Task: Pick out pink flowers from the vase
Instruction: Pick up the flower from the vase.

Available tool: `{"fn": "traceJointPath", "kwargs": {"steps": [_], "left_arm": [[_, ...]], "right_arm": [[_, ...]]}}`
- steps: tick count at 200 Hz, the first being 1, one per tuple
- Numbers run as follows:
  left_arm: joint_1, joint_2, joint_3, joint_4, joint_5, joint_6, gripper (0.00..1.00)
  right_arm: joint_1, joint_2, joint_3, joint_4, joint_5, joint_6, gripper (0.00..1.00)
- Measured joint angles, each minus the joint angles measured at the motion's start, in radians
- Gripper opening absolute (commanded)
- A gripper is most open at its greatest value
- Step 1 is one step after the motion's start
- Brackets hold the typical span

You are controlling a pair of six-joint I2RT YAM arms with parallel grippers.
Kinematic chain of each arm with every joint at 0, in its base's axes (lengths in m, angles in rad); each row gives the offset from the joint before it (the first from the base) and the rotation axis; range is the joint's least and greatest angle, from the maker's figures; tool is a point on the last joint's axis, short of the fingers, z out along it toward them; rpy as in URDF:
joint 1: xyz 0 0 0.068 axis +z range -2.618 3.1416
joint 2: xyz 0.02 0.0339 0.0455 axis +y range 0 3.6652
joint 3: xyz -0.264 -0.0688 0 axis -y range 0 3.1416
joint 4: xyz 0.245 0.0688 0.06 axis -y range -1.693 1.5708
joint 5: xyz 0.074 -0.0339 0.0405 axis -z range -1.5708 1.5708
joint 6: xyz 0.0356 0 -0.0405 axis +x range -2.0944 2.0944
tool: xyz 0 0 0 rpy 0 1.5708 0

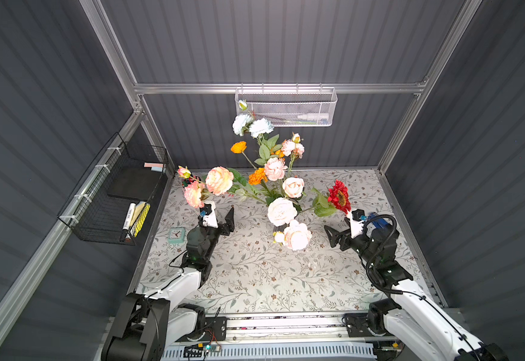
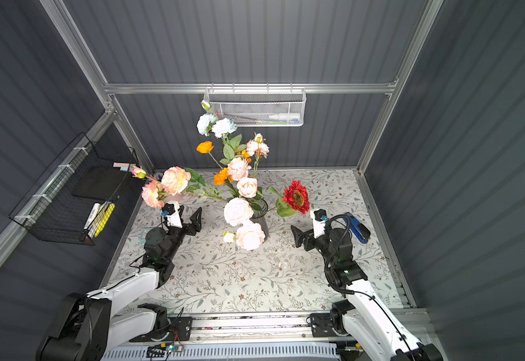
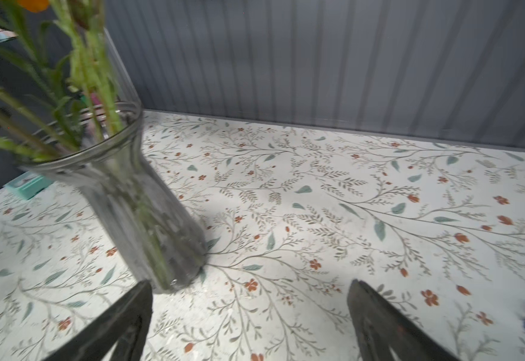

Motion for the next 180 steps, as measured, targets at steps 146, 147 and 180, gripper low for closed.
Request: {"fn": "traceJointPath", "kwargs": {"steps": [146, 147, 180], "left_arm": [[-0.123, 0.359, 0.062, 0.520, 0.478, -0.188, 0.48], [-0.123, 0.361, 0.063, 0.523, 0.478, -0.190, 0.48], [-0.126, 0.426, 0.119, 0.602, 0.505, -0.214, 0.46]], "right_arm": [[0.344, -0.154, -0.111, 0.093, -0.085, 0.093, 0.99], [0.348, -0.154, -0.112, 0.096, -0.085, 0.093, 0.99], [0.439, -0.144, -0.121, 0.146, -0.038, 0.087, 0.99]]}}
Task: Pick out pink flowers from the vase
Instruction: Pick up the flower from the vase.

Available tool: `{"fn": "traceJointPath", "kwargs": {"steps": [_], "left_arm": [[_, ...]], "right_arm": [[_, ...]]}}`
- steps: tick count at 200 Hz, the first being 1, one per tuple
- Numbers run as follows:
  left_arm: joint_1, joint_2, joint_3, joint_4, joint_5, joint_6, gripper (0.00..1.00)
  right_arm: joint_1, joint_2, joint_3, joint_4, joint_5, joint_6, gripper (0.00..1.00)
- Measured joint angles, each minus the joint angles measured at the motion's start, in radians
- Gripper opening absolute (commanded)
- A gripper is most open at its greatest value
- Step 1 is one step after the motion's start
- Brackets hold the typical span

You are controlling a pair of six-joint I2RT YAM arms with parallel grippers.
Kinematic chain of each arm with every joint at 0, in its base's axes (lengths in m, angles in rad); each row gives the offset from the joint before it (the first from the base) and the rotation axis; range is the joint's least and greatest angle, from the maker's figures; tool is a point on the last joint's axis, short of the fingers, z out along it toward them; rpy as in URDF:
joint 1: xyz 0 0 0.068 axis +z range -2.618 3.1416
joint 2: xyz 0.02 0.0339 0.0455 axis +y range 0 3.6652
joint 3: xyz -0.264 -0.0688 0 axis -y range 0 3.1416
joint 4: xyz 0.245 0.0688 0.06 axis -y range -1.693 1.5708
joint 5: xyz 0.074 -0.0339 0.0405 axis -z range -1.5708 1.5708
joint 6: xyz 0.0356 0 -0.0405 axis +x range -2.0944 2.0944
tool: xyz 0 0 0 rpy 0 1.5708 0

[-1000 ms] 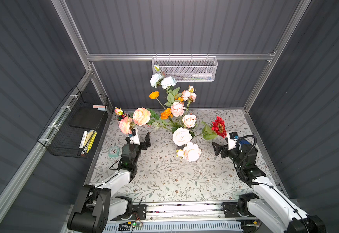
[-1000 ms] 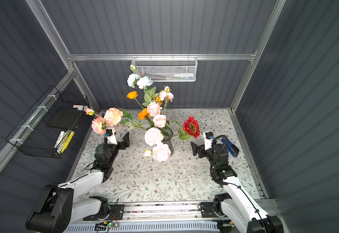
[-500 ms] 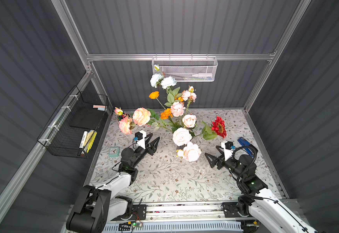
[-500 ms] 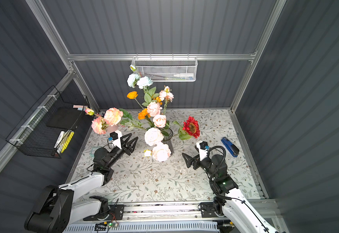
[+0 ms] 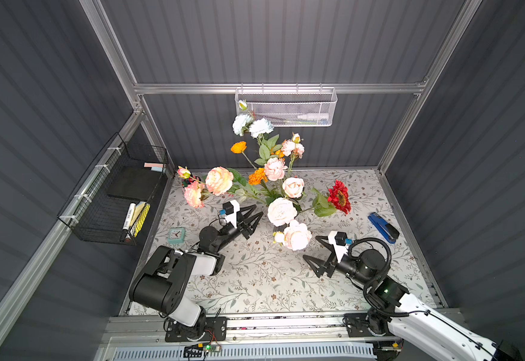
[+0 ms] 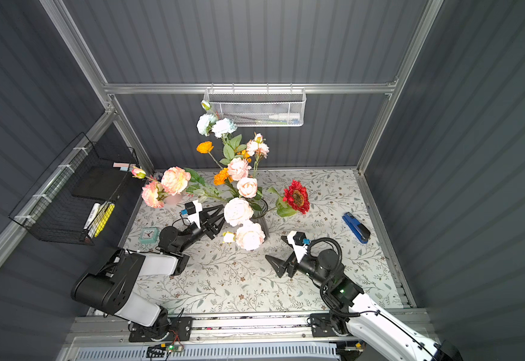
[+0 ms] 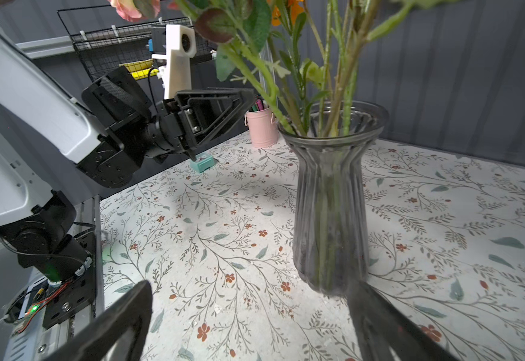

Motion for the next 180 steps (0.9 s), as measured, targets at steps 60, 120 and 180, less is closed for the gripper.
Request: {"fn": "traceJointPath", "kwargs": {"steps": [60, 120, 180], "left_arm": [[-0.030, 0.076, 0.101, 0.049, 0.052, -0.029, 0.42], [-0.056, 0.103, 0.140, 0.052, 0.070, -0.047, 0.38], [-0.057, 0.111, 0.175, 0.052, 0.095, -0.080, 0.27]], "right_arm": [[0.077, 0.058, -0.006, 0.066, 0.092, -0.022, 0.99], [0.078, 0.093, -0.006, 0.077, 0.113, -0.035, 0.99], [0.078, 0.107, -0.005, 0.077, 0.120, -0.044, 0.99]]}}
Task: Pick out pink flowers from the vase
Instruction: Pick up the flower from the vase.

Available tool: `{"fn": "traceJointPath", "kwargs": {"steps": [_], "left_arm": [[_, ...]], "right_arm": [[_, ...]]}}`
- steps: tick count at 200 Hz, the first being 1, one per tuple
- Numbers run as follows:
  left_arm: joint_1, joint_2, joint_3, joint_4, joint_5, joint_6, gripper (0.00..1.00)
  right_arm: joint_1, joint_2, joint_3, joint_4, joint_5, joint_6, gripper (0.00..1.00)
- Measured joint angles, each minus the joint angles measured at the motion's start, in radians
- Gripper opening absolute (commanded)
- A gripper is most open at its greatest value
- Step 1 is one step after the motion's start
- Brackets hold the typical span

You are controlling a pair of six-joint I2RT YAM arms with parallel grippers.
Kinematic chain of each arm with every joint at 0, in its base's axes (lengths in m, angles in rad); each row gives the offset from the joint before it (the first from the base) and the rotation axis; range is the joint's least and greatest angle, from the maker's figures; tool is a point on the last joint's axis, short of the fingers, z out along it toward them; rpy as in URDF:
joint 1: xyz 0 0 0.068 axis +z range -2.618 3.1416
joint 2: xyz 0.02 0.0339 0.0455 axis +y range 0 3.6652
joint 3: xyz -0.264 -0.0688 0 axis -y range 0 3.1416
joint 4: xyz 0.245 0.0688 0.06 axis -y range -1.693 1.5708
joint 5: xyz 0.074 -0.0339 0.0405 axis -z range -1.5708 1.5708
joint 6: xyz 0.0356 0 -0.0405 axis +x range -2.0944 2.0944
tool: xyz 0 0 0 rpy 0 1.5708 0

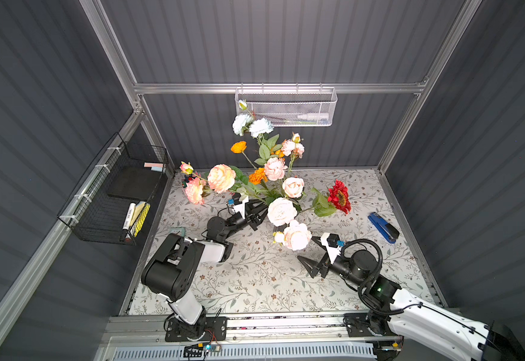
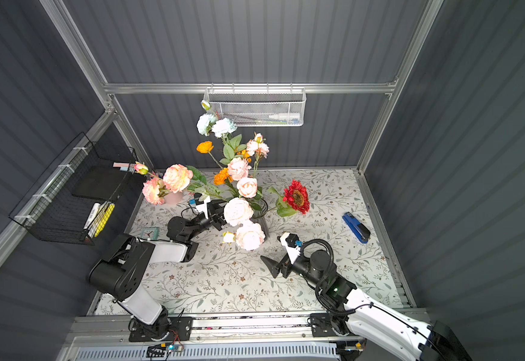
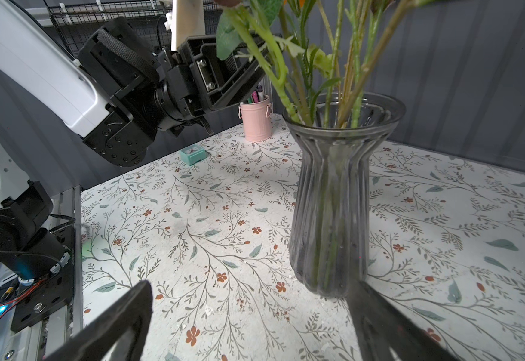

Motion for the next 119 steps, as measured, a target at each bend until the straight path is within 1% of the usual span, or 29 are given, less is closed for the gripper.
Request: {"fn": "traceJointPath", "kwargs": {"steps": [24, 50, 89, 106, 119], "left_arm": [[0.000, 0.002, 0.005, 0.000, 0.008, -0.010, 0.26], [0.000, 0.003, 0.014, 0.000, 0.016, -0.024, 0.17], [0.000, 0.003, 0.050, 0.000, 0.030, -0.069, 0.13], [0.000, 0.003, 0.069, 0.000, 0.034, -0.094, 0.07], [0.000, 0.002, 0.083, -0.001, 0.038, -0.113, 0.05]], "right_arm": [[0.000, 0.002, 0.004, -0.001, 0.006, -0.001, 0.99], [0.000, 0.003, 0.009, -0.002, 0.012, -0.001, 0.99], [0.000, 0.013, 0.022, -0.008, 0.016, -0.005, 0.99], [0.000, 0.018, 0.032, -0.016, 0.017, -0.013, 0.99], [0.000, 0.023, 0.046, -0.024, 0.019, -0.021, 0.99]]}}
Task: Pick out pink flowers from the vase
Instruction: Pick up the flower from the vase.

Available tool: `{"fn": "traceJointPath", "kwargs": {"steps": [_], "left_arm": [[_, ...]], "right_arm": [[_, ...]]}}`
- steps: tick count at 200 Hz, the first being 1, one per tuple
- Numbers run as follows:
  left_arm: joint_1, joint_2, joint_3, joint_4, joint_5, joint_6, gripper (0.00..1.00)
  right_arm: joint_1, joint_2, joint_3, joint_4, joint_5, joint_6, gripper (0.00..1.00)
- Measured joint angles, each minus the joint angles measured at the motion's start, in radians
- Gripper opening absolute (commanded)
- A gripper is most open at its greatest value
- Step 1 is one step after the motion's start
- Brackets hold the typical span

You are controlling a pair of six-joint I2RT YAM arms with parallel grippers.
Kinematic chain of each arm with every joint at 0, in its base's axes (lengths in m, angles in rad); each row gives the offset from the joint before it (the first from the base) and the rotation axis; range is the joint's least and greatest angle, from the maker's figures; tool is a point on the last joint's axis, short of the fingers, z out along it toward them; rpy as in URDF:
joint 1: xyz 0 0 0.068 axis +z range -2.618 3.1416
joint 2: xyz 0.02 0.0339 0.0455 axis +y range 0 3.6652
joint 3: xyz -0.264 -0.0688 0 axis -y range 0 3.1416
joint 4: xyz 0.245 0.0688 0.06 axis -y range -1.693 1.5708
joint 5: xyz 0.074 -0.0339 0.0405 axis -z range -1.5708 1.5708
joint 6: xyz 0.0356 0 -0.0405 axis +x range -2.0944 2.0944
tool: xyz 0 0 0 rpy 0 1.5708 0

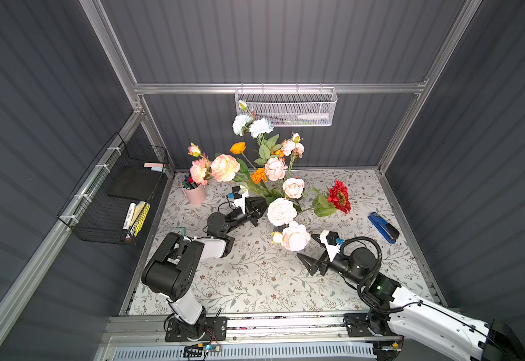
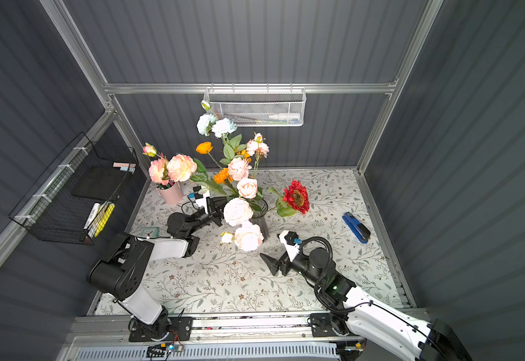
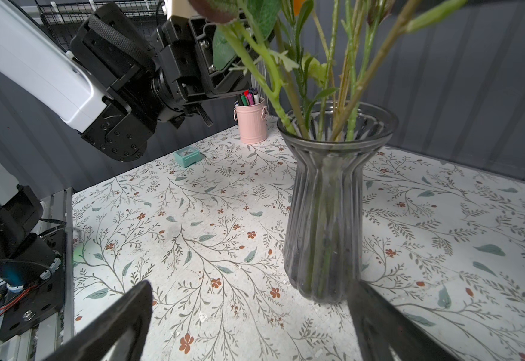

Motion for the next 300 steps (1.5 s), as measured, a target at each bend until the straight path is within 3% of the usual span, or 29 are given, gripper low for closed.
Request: {"fn": "traceJointPath", "kwargs": {"steps": [13, 61, 126, 188, 300], "left_arm": [[0.000, -0.004, 0.015, -0.022, 0.006, -0.009, 0.00], [0.000, -0.117, 0.043, -0.220, 0.015, 0.022, 0.00], [0.000, -0.325, 0.107, -0.563, 0.018, 0.224, 0.00], [0.000, -0.377, 0.263, -0.845, 0.006, 0.343, 0.00], [0.000, -0.500, 0.531, -1.100, -0.082, 0.347, 0.00]], "right_arm": [[0.000, 0.001, 0.014, -0.007, 0.004, -0.011, 0.99], [0.000, 0.001, 0.051, -0.029, 0.025, -0.043, 0.99], [0.000, 0.005, 0.073, -0.062, 0.047, -0.063, 0.99], [0.000, 0.011, 0.146, -0.098, 0.065, -0.079, 0.99], [0.000, -0.048, 0.158, -0.192, 0.102, -0.084, 0.99]]}}
